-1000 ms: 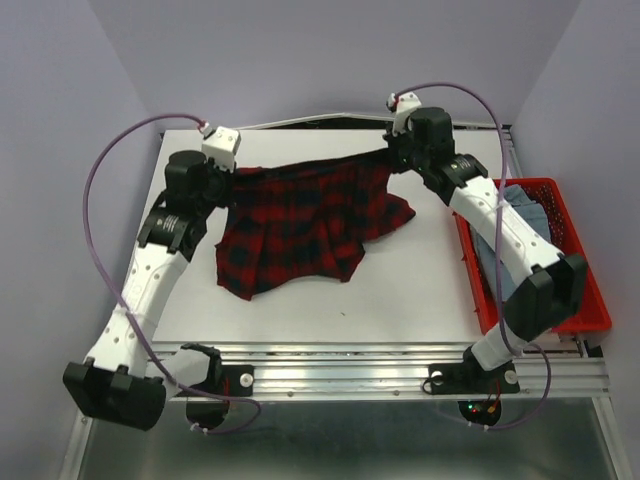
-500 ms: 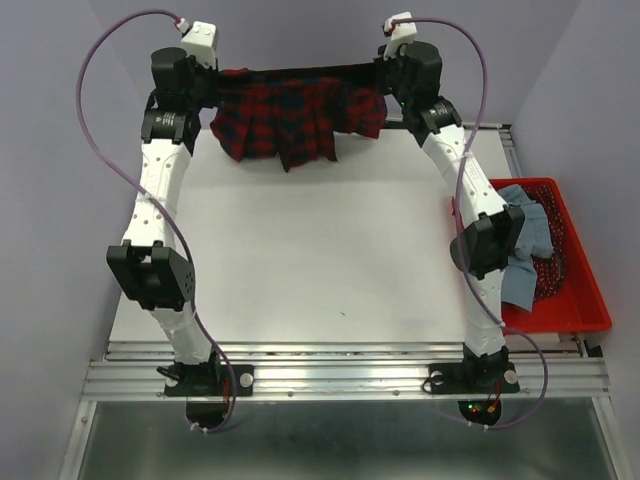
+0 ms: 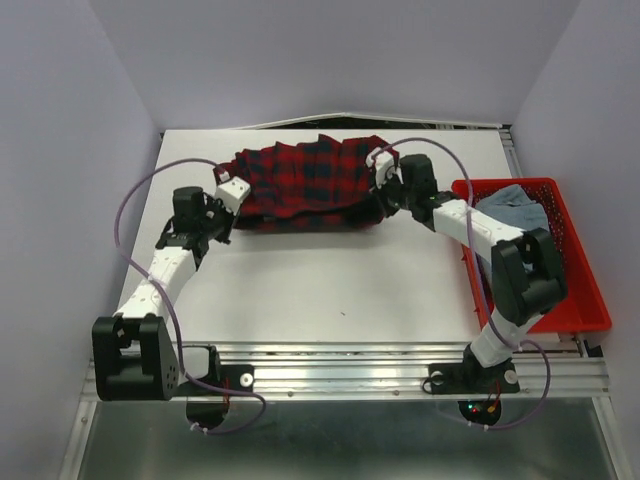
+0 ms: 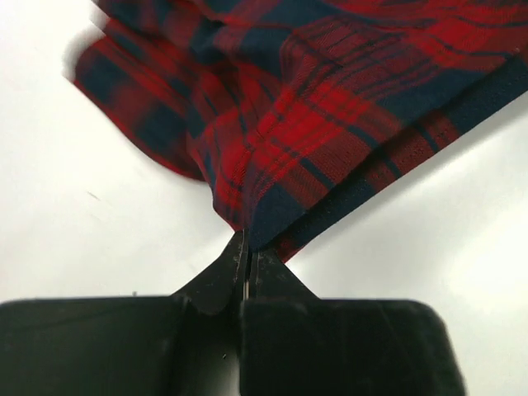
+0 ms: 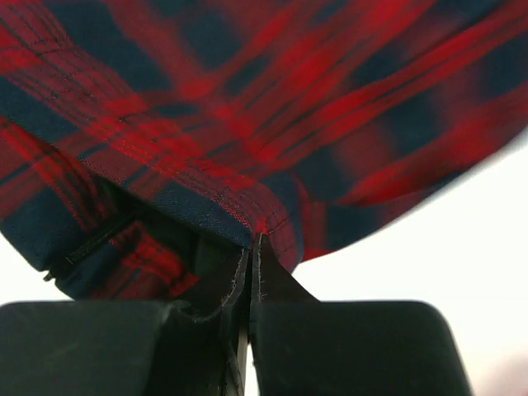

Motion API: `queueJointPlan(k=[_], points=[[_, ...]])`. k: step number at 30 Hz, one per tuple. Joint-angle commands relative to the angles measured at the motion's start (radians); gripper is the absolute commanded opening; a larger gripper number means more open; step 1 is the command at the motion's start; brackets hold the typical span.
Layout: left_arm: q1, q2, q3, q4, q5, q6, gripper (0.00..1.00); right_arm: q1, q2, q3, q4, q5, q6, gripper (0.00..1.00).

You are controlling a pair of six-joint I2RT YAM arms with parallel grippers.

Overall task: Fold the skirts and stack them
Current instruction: Flatten the skirt out

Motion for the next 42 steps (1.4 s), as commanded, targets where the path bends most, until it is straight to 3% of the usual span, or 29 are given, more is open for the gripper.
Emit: queueJointPlan(k=[1,5,12,14,15,16,17,18,19,20,23,24,28,32,36,42], points=[[0.018,0.014,-0.12,0.027,-0.116,0.167,0.0,0.016,0.039,-0.079,-0.021,0.068,-0.089,0.01],[0.018,0.036,-0.133,-0.051,-0.109,0.227,0.0,0.039,0.046,-0.102,-0.115,0.028,-0.12,0.01],[-0.011,-0.059,-0.137,-0.163,-0.066,0.327,0.0,0.058,-0.065,-0.133,-0.254,-0.052,-0.204,0.02],[-0.017,-0.085,-0.136,-0.215,-0.06,0.351,0.0,0.071,-0.092,-0.139,-0.308,-0.064,-0.253,0.13],[-0.019,-0.098,-0.131,-0.235,-0.054,0.361,0.07,0.081,-0.103,-0.139,-0.331,-0.072,-0.268,0.23],[-0.02,-0.108,-0.128,-0.258,-0.047,0.37,0.23,0.081,-0.112,-0.136,-0.374,-0.08,-0.278,0.32],[-0.02,-0.122,-0.124,-0.308,-0.038,0.38,0.35,0.09,-0.125,-0.134,-0.388,-0.089,-0.281,0.56],[-0.02,-0.154,-0.114,-0.331,-0.017,0.4,0.44,0.09,-0.152,-0.128,-0.403,-0.112,-0.281,0.64],[-0.02,-0.173,-0.11,-0.359,-0.005,0.41,0.58,0.09,-0.165,-0.107,-0.42,-0.124,-0.278,0.68],[-0.022,-0.194,-0.102,-0.402,0.008,0.413,0.65,0.09,-0.177,-0.093,-0.459,-0.142,-0.273,0.75],[-0.026,-0.266,-0.064,-0.495,0.061,0.423,0.75,0.09,-0.205,-0.024,-0.533,-0.207,-0.25,0.83],[-0.032,-0.292,-0.039,-0.517,0.086,0.417,0.8,0.09,-0.211,-0.009,-0.559,-0.237,-0.221,0.83],[-0.039,-0.319,0.001,-0.533,0.117,0.347,0.79,0.09,-0.2,0.025,-0.534,-0.213,-0.091,0.81],[-0.071,-0.219,0.051,-0.447,0.045,0.188,0.67,0.09,-0.038,0.119,-0.602,-0.187,-0.025,0.7],[-0.141,-0.083,0.099,-0.436,-0.035,0.114,0.64,0.09,0.061,0.179,-0.667,-0.128,0.02,0.61],[-0.209,0.049,0.136,-0.416,-0.09,-0.012,0.68,0.09,0.102,0.168,-0.698,-0.103,0.126,0.64]])
